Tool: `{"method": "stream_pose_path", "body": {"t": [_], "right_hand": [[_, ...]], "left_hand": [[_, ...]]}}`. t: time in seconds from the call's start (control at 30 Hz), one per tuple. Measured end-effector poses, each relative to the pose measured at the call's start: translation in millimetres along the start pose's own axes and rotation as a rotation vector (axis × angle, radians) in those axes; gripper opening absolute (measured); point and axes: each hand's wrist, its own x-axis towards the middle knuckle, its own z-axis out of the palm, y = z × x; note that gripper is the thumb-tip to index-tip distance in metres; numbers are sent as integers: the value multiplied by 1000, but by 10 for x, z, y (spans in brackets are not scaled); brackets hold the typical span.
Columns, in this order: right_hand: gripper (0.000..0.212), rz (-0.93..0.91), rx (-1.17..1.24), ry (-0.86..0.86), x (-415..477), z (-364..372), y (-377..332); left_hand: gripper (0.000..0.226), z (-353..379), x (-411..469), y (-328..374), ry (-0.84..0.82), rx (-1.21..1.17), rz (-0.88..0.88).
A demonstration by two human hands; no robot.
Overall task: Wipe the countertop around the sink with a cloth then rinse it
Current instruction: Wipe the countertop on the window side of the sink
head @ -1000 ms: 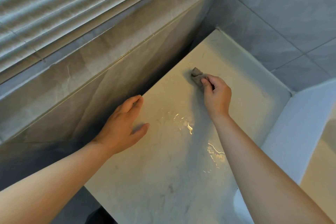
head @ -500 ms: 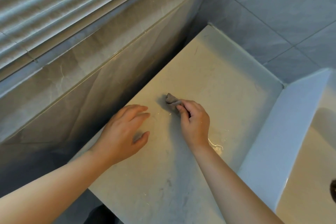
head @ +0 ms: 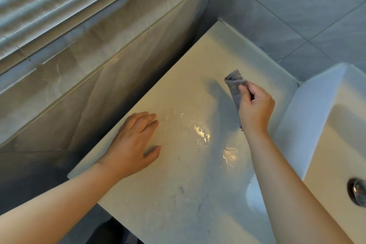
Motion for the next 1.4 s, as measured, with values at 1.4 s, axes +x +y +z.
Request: {"method": "stream_pose_path", "body": {"t": [1.4], "right_hand": [[20, 234, -249, 250, -756, -180, 559]], "left_hand": [[77, 43, -13, -76, -10, 65, 73]]}}
